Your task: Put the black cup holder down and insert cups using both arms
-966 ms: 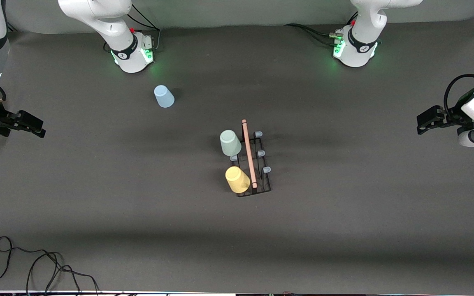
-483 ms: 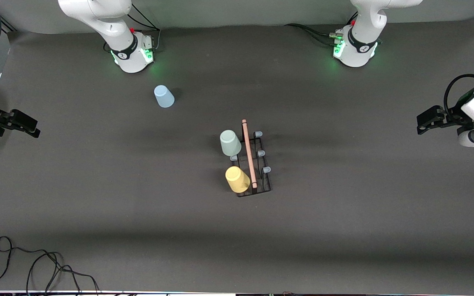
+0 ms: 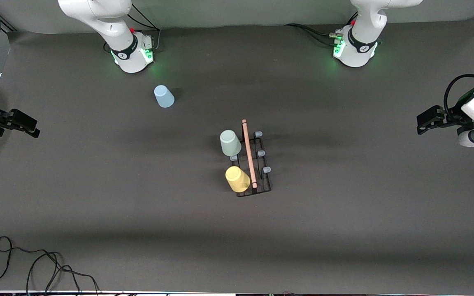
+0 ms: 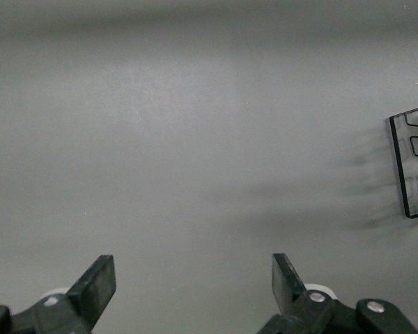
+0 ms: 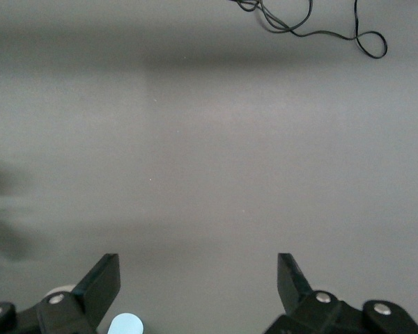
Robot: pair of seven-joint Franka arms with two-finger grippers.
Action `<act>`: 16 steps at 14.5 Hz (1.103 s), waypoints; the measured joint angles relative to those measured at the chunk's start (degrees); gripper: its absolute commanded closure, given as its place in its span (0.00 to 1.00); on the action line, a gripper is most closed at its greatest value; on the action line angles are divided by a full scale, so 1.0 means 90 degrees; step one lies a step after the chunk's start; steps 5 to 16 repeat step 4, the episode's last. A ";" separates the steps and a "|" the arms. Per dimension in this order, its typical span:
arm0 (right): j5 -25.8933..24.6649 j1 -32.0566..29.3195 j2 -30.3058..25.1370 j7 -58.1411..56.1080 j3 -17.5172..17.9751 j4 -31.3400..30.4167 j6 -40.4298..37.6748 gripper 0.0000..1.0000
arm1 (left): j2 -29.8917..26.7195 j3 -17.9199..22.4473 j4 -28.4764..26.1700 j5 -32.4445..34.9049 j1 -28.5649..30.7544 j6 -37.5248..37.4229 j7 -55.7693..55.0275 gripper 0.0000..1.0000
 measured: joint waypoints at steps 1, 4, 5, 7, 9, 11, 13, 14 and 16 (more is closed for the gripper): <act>0.0000 0.0000 0.0000 0.0000 0.0000 0.0000 -0.0154 0.00 | 0.0000 0.0000 0.0000 0.0000 0.0000 0.0000 0.0000 0.00; 0.0000 -0.0001 0.0000 0.0000 0.0000 0.0000 -0.0304 0.00 | 0.0000 0.0000 0.0000 0.0000 0.0000 0.0000 0.0000 0.00; 0.0000 -0.0001 0.0000 0.0000 0.0000 0.0000 -0.0304 0.00 | 0.0000 0.0000 0.0000 0.0000 0.0000 0.0000 0.0000 0.00; 0.0000 -0.0001 0.0000 0.0000 0.0000 0.0000 -0.0304 0.00 | 0.0000 0.0000 0.0000 0.0000 0.0000 0.0000 0.0000 0.00; 0.0000 -0.0001 0.0000 0.0000 0.0000 0.0000 -0.0304 0.00 | 0.0000 0.0000 0.0000 0.0000 0.0000 0.0000 0.0000 0.00; 0.0000 -0.0001 0.0000 0.0000 0.0000 0.0000 -0.0304 0.00 | 0.0000 0.0000 0.0000 0.0000 0.0000 0.0000 0.0000 0.00; 0.0000 -0.0001 0.0000 0.0000 0.0000 0.0000 -0.0304 0.00 | 0.0000 0.0000 0.0000 0.0000 0.0000 0.0000 0.0000 0.00; 0.0000 -0.0001 0.0000 0.0000 0.0000 0.0000 -0.0304 0.00 | 0.0000 0.0000 0.0000 0.0000 0.0000 0.0000 0.0000 0.00; 0.0000 -0.0001 0.0000 0.0000 0.0000 0.0000 -0.0304 0.00 | 0.0000 0.0000 0.0000 0.0000 0.0000 0.0000 0.0000 0.00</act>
